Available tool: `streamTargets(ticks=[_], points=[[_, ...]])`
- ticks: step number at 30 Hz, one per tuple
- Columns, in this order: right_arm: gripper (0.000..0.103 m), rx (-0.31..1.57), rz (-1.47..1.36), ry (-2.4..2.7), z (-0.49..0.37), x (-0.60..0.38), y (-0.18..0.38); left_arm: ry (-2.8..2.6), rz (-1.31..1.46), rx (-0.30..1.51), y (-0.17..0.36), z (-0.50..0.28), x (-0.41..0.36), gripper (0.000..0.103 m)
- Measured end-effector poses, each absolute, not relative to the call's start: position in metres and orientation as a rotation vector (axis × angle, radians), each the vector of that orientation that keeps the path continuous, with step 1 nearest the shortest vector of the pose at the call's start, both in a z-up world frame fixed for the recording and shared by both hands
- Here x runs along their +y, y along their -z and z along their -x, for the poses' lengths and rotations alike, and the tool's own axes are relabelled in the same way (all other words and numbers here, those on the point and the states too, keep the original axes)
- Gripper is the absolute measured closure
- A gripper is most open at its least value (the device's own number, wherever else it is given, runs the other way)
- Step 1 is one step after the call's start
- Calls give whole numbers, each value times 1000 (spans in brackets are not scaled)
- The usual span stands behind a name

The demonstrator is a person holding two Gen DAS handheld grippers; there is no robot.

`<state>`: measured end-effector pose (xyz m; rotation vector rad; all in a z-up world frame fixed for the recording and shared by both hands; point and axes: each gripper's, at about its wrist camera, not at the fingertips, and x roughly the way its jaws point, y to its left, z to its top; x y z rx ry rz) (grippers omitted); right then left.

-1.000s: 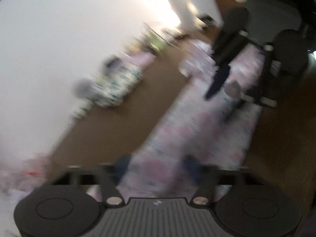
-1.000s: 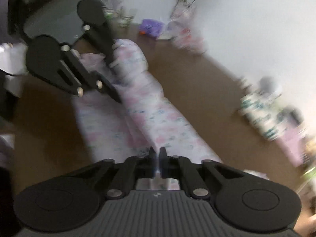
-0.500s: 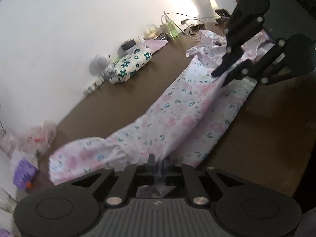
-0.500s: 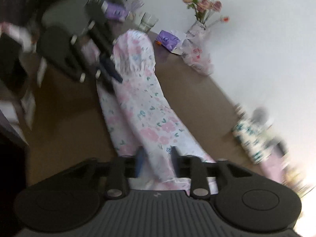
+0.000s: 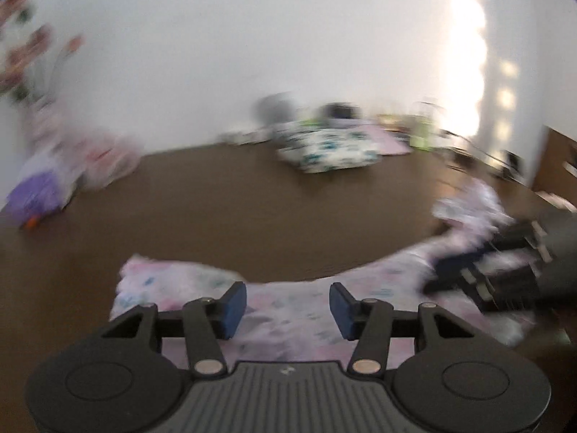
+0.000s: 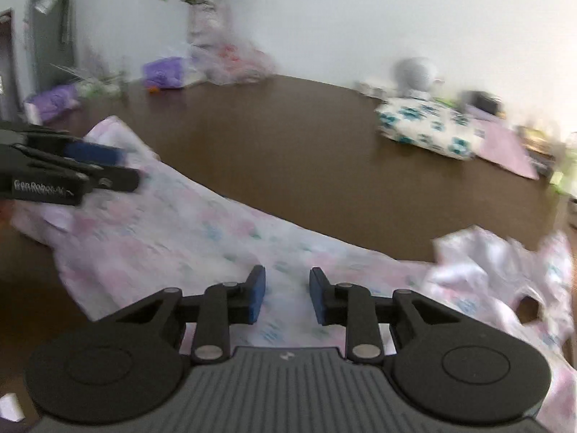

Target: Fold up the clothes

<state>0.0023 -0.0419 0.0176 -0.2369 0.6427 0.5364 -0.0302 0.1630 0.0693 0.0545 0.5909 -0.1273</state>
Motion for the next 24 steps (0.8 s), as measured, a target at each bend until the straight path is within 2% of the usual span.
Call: streamTargets(ticks=[4, 6, 11, 18, 24], points=[[73, 654, 179, -447, -6, -67, -16, -69, 4, 664, -48, 30, 181, 50], [69, 656, 164, -423, -8, -75, -16, -102, 33, 668, -44, 31, 186, 41], [63, 666, 152, -390, 1, -88, -16, -136, 61, 669, -43, 33, 192, 32], [63, 602, 7, -495, 45, -156, -50, -190, 74, 650, -51, 39, 191, 34], [62, 712, -183, -650, 86, -215, -45, -128, 139, 536, -94, 55, 155, 33]])
